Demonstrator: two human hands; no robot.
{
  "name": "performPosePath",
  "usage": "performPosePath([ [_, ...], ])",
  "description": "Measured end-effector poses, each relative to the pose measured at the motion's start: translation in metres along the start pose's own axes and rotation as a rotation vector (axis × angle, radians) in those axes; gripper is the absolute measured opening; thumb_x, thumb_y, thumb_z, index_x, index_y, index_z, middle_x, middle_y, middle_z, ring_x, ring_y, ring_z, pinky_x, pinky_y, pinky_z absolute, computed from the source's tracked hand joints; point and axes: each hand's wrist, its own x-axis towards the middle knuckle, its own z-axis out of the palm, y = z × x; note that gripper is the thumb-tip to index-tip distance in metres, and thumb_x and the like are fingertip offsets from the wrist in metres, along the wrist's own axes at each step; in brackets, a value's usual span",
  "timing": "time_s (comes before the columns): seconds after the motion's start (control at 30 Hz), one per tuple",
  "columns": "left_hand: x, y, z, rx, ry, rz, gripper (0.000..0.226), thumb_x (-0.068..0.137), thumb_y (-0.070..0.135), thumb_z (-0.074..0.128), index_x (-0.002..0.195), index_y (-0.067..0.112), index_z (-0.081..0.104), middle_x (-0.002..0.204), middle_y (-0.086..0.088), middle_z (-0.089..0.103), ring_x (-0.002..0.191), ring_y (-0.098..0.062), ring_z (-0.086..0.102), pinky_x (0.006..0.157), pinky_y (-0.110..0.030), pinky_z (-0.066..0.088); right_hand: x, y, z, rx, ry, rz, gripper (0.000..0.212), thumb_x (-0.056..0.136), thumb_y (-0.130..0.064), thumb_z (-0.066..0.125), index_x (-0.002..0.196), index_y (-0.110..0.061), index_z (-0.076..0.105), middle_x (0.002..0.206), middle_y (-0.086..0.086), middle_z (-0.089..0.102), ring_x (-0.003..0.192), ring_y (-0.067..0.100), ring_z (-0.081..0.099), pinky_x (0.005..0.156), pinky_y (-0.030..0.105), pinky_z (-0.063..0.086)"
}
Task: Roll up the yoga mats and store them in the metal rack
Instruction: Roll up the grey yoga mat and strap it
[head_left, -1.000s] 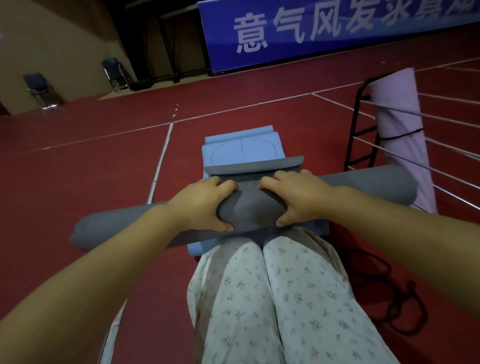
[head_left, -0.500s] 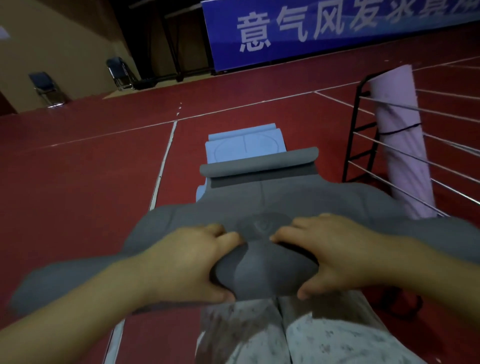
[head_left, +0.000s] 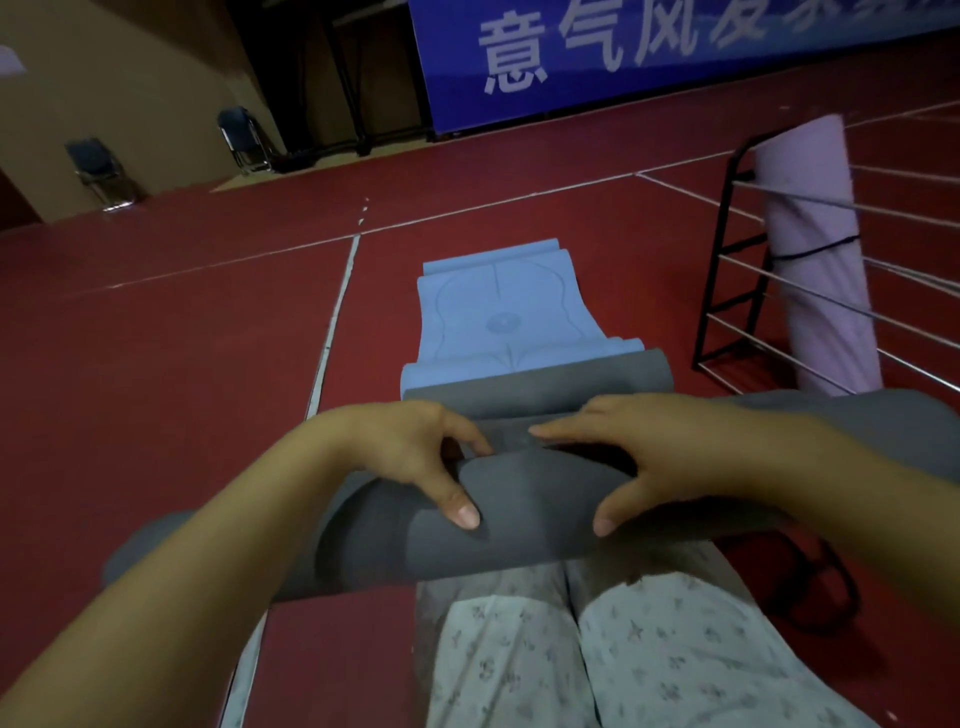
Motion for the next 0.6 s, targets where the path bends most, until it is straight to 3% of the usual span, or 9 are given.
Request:
performPosePath([
  [0.1, 0.010, -0.006, -0.012, -0.077, -0.083, -0.037, 0.065, 0.052, 0.045, 0.087, 0.112, 0.032, 0.067, 0.109, 0.003, 0.071, 0.101, -0.015, 0.067, 0.096, -0.039, 0.051, -0.015, -0.010, 0.009, -0.055, 0.146, -0.067, 0.077, 0.077, -0.057, 0.066, 0.142, -0.053, 0.024, 0.143, -0.018, 0.031, 0.131, 0.003, 0.031, 0.108, 0.030, 0.028],
  [0.2, 0.019, -0.012, -0.019, -0.180, -0.174, -0.080, 0.076, 0.047, 0.046, 0.091, 0.116, 0.024, 0.066, 0.115, -0.009, 0.068, 0.107, -0.025, 0.065, 0.098, -0.043, 0.049, -0.018, -0.009, 0.032, -0.033, 0.222, -0.085, 0.078, 0.073, -0.059, 0.067, 0.140, -0.055, 0.025, 0.152, -0.012, 0.021, 0.139, 0.008, 0.019, 0.109, 0.025, 0.011],
  [0.27, 0.024, -0.014, -0.021, -0.209, -0.195, -0.112, 0.078, 0.047, 0.048, 0.090, 0.117, 0.024, 0.065, 0.117, -0.010, 0.067, 0.108, -0.025, 0.064, 0.097, -0.041, 0.050, -0.014, -0.006, 0.042, -0.043, 0.281, -0.057, 0.082, 0.065, -0.061, 0.069, 0.137, -0.052, 0.031, 0.149, -0.009, 0.030, 0.135, 0.011, 0.028, 0.102, 0.026, 0.016],
  [0.37, 0.024, -0.012, -0.023, -0.150, -0.170, -0.129, 0.050, 0.072, 0.035, 0.081, 0.118, 0.030, 0.062, 0.119, -0.002, 0.067, 0.109, -0.016, 0.064, 0.095, -0.029, 0.050, -0.006, -0.002, 0.040, -0.086, 0.336, -0.049, 0.082, 0.058, -0.061, 0.071, 0.131, -0.048, 0.037, 0.135, -0.011, 0.043, 0.121, 0.010, 0.042, 0.088, 0.027, 0.026],
  [0.43, 0.017, -0.011, -0.024, -0.051, -0.068, -0.122, 0.046, 0.076, 0.039, 0.075, 0.120, 0.038, 0.059, 0.124, 0.006, 0.063, 0.111, -0.009, 0.060, 0.099, -0.025, 0.046, -0.001, 0.001, 0.033, -0.060, 0.298, -0.059, 0.080, 0.063, -0.063, 0.070, 0.134, -0.050, 0.035, 0.133, -0.018, 0.038, 0.120, 0.003, 0.037, 0.089, 0.025, 0.026],
  [0.5, 0.007, -0.005, -0.023, 0.035, 0.125, -0.111, 0.058, 0.071, 0.046, 0.076, 0.125, 0.038, 0.055, 0.128, 0.010, 0.057, 0.114, -0.006, 0.055, 0.103, -0.027, 0.042, 0.005, 0.007, 0.026, 0.013, 0.252, -0.059, 0.079, 0.065, -0.063, 0.071, 0.134, -0.052, 0.034, 0.128, -0.025, 0.036, 0.118, -0.002, 0.036, 0.094, 0.025, 0.029],
  [0.6, -0.010, 0.011, -0.012, 0.246, 0.385, -0.046, 0.061, 0.078, 0.043, 0.073, 0.133, 0.033, 0.050, 0.129, 0.009, 0.053, 0.116, -0.008, 0.051, 0.096, -0.022, 0.039, 0.013, 0.015, 0.013, 0.176, 0.188, -0.075, 0.077, 0.063, -0.060, 0.075, 0.129, -0.054, 0.038, 0.120, -0.030, 0.040, 0.114, -0.007, 0.041, 0.100, 0.027, 0.037],
])
